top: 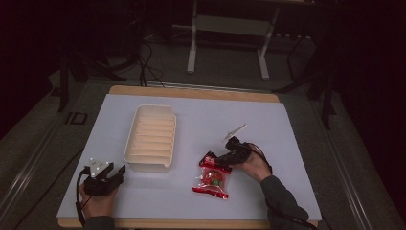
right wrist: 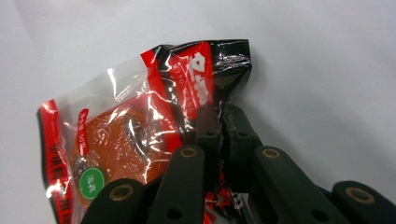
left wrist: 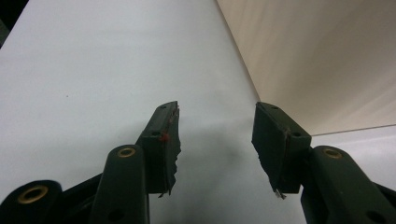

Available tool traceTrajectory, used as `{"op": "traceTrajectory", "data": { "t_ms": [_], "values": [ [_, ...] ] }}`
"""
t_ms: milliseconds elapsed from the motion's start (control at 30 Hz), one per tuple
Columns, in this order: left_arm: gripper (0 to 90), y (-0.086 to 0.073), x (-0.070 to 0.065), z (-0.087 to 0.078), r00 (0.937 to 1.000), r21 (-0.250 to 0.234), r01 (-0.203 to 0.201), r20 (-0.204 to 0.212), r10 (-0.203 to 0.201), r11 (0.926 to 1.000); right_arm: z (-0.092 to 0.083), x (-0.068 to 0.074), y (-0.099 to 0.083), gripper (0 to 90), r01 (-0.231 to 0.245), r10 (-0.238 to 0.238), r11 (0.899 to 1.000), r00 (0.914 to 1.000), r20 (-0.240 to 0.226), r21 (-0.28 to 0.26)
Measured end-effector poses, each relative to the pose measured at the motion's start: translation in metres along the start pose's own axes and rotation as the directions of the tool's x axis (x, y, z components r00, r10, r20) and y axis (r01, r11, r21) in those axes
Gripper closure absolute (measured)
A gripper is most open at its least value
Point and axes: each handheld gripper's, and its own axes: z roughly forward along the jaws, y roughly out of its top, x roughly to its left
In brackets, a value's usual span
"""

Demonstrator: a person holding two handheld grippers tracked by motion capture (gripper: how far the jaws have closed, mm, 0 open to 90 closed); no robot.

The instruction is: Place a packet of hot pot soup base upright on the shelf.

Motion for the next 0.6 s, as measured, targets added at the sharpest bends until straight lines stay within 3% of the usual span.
{"op": "traceTrajectory", "data": {
  "t_ms": [600],
  "values": [
    [51.1, 0.0, 0.0, 0.0, 1.0, -0.002, 0.001, 0.001, -0.001, 1.0, -0.022, 0.014, 0.009, 86.9, 0.039, -0.039, 0.999, 0.9992, 0.012, -0.036]
  ]
}}
